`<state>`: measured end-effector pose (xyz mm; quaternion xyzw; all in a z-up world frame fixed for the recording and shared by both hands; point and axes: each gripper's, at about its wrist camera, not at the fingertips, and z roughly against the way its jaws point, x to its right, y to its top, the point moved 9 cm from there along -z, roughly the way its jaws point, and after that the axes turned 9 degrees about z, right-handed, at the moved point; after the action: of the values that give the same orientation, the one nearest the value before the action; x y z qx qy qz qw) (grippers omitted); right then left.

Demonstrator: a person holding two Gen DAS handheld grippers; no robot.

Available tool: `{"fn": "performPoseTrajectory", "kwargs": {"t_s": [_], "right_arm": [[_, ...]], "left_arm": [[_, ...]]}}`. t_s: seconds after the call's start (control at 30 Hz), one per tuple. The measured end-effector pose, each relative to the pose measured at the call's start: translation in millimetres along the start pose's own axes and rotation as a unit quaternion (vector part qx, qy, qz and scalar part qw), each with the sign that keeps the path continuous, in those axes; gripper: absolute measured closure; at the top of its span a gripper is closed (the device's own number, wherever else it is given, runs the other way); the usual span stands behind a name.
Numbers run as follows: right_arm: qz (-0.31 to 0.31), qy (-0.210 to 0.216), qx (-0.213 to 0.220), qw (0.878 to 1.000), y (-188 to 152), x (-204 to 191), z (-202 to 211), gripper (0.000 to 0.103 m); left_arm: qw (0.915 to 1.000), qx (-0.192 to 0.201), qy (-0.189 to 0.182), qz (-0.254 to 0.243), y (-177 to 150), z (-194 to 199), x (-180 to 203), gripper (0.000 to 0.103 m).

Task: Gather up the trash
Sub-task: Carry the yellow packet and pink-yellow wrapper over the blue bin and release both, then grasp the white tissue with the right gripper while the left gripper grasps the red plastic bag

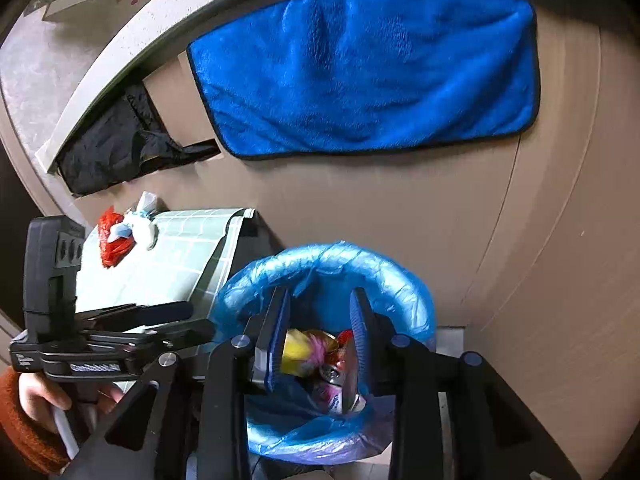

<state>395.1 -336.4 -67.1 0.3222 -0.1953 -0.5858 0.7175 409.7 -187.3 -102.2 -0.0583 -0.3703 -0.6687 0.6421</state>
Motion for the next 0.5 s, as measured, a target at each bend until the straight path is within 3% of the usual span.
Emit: {"fn": "performPoseTrajectory", "kwargs": {"t_s": [0.1,0.27,0.33,0.5], "right_arm": [[0.003,0.006,0.008,1.000,6.4,-8.6,1.6,0.074],[0.031,0.030,0.039,0.998,30.3,-43.4,5.6,0.069],[0.049,0.058,0.032,0.997,42.4,-69.6,-2.1,0.066],[0.107,0.130,0.019,0.986,71.1,-158.8,-35.5,0.066]], "left_arm": [[0.9997,0.025,0.001,0.008,9.7,21.2,-12.4,0.035],[0.9919,0.104,0.072,-0.010,32.3,79.8,-64.0,0.029],[0.9868,0.129,0.098,-0.003,41.1,106.4,-96.9,0.028],[0.9774,0.163,0.120,0.062,56.0,157.3,-185.9,0.029]]}}
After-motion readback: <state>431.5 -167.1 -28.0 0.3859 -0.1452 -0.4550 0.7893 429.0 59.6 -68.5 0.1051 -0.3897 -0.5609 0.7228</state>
